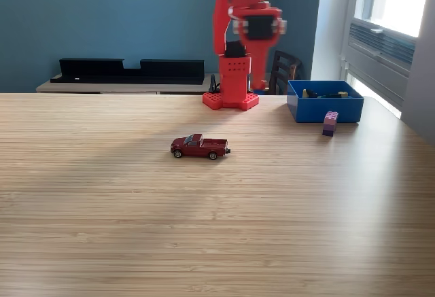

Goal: Grasp a lego block and put it in the bin.

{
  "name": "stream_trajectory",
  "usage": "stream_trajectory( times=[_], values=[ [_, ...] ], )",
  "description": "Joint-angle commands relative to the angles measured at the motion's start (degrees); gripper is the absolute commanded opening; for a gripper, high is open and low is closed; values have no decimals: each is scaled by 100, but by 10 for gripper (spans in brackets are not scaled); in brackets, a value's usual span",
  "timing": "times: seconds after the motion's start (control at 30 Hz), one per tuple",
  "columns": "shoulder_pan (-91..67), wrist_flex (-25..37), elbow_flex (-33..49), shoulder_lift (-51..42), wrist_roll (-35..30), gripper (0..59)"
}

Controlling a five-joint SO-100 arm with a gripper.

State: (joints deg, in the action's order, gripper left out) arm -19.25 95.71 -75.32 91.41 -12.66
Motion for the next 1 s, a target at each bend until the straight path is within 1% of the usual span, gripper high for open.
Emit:
stream_trajectory(
  times=[0.03, 0.23, 0.37, 0.6, 0.83, 0.93, 1.0],
  values=[
    [-2101, 132, 272, 422, 308, 0],
    [-3946, 132, 35, 422, 554, 0],
    [-4729, 123, -35, 422, 606, 0],
    [-5458, 114, -79, 422, 615, 0],
    [-5555, 114, -193, 422, 729, 3],
    [-5581, 114, -308, 422, 747, 99],
    [-5607, 123, -352, 422, 756, 148]
  ],
)
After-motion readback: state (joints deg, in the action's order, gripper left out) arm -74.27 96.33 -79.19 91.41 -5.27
